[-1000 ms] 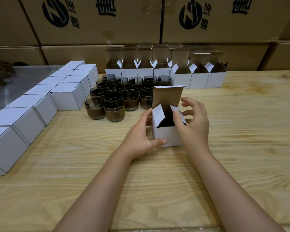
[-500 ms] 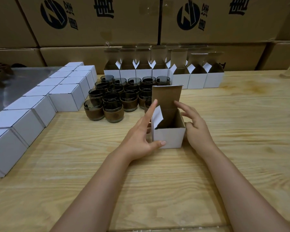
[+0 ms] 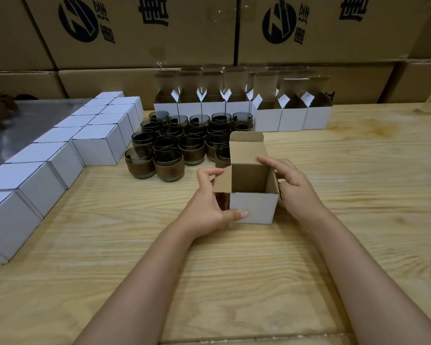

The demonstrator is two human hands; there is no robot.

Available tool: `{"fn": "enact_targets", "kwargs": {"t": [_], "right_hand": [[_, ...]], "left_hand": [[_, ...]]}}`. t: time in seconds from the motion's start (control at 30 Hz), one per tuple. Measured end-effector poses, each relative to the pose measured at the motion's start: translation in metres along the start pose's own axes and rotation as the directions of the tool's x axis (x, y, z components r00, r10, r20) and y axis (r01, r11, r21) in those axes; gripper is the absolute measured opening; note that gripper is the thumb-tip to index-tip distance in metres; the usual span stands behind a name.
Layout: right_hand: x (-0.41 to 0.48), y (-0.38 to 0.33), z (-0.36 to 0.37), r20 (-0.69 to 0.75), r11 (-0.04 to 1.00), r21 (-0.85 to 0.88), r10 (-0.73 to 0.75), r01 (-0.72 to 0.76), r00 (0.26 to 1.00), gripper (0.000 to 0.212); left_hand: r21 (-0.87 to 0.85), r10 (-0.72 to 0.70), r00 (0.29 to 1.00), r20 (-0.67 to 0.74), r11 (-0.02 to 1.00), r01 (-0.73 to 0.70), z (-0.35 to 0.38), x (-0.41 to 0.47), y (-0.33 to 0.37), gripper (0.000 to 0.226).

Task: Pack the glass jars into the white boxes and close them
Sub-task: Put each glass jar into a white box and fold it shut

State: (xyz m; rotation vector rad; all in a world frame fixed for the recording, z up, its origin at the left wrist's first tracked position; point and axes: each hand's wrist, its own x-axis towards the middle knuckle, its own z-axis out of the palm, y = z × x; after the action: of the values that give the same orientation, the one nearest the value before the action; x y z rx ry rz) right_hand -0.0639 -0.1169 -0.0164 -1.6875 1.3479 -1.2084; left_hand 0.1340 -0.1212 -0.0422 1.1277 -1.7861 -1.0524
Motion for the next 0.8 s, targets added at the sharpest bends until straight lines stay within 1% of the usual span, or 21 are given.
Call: {"fn": "enact_targets", "kwargs": {"t": [0.07,0.13,0.17,0.2,0.23,0.27,0.3,0.33,0.37,0.4,0.43,0.47,0.5,0.53,0.6,0.63,0.7,0.8], "right_hand": [[0.000,-0.002,-0.001,0.002,0.999,-0.039,0.009,-0.008,1.000,0.071],[0.000,-0.007,-0.004,-0.002,0.995,-0.099,0.026,-0.026,1.000,0.070],[0.001,-0.010,-0.006,-0.025,0.988,-0.153,0.017,-0.021,1.000,0.068],[0.001,-0.015,-0.007,-0.069,0.975,-0.222,-0.023,0.007,0.997,0.065],[0.002,-0.022,-0.006,-0.132,0.954,-0.295,-0.099,0.056,0.986,0.060],[0.003,-0.032,-0.003,-0.197,0.925,-0.361,-0.203,0.122,0.959,0.055],[0.003,-0.042,0.003,-0.240,0.887,-0.417,-0.318,0.199,0.917,0.049],[0.006,-0.052,0.012,-0.244,0.839,-0.469,-0.423,0.275,0.873,0.043],[0.010,-0.062,0.024,-0.207,0.784,-0.519,-0.502,0.340,0.840,0.038],[0.016,-0.071,0.038,-0.136,0.735,-0.557,-0.541,0.387,0.830,0.035],[0.023,-0.079,0.054,-0.035,0.709,-0.570,-0.525,0.414,0.850,0.034],[0.032,-0.085,0.070,0.083,0.705,-0.571,-0.460,0.420,0.884,0.035],[0.041,-0.088,0.085,0.199,0.704,-0.580,-0.365,0.410,0.909,0.038],[0.050,-0.090,0.098,0.302,0.690,-0.608,-0.257,0.393,0.918,0.041],[0.066,-0.088,0.118,0.445,0.637,-0.672,-0.061,0.378,0.894,0.043],[0.072,-0.086,0.124,0.478,0.609,-0.697,0.001,0.379,0.878,0.041],[0.079,-0.084,0.132,0.495,0.563,-0.734,0.060,0.380,0.867,0.036],[0.082,-0.084,0.135,0.483,0.582,-0.725,0.047,0.369,0.875,0.032]], "left_hand": [[-0.029,-0.034,0.999,0.009,0.999,0.034,-0.002,0.003,-0.001,0.082],[-0.032,-0.038,0.999,0.018,0.999,0.038,-0.002,0.005,-0.001,0.080],[-0.026,-0.036,0.999,0.019,0.999,0.037,-0.002,0.005,-0.001,0.080],[-0.015,-0.036,0.999,0.017,0.999,0.037,-0.002,0.006,-0.001,0.080],[-0.005,-0.037,0.999,0.016,0.999,0.037,-0.002,0.007,-0.001,0.080],[0.003,-0.038,0.999,0.017,0.999,0.038,-0.001,0.008,-0.001,0.081],[0.006,-0.037,0.999,0.017,0.999,0.037,-0.001,0.009,-0.002,0.081],[0.002,-0.030,0.999,0.016,1.000,0.030,-0.001,0.009,-0.002,0.081],[-0.006,-0.016,1.000,0.012,1.000,0.016,-0.001,0.009,-0.002,0.080],[-0.006,0.003,1.000,0.004,1.000,-0.003,0.000,0.009,-0.002,0.079],[0.012,0.024,1.000,-0.009,1.000,-0.024,0.001,0.009,-0.001,0.078],[0.047,0.043,0.999,-0.022,0.998,-0.042,0.001,0.009,0.000,0.073],[0.080,0.057,0.998,-0.027,0.995,-0.054,0.001,0.008,0.001,0.062],[0.105,0.060,0.998,-0.019,0.993,-0.058,0.000,0.008,0.001,0.050],[0.128,0.066,0.998,0.000,0.990,-0.065,-0.001,0.007,-0.001,0.031],[0.135,0.073,0.997,0.005,0.988,-0.073,-0.002,0.007,-0.002,0.027],[0.146,0.094,0.995,0.014,0.985,-0.095,-0.003,0.007,-0.002,0.030],[0.140,0.110,0.994,0.007,0.984,-0.110,-0.003,0.007,0.001,0.025]]}}
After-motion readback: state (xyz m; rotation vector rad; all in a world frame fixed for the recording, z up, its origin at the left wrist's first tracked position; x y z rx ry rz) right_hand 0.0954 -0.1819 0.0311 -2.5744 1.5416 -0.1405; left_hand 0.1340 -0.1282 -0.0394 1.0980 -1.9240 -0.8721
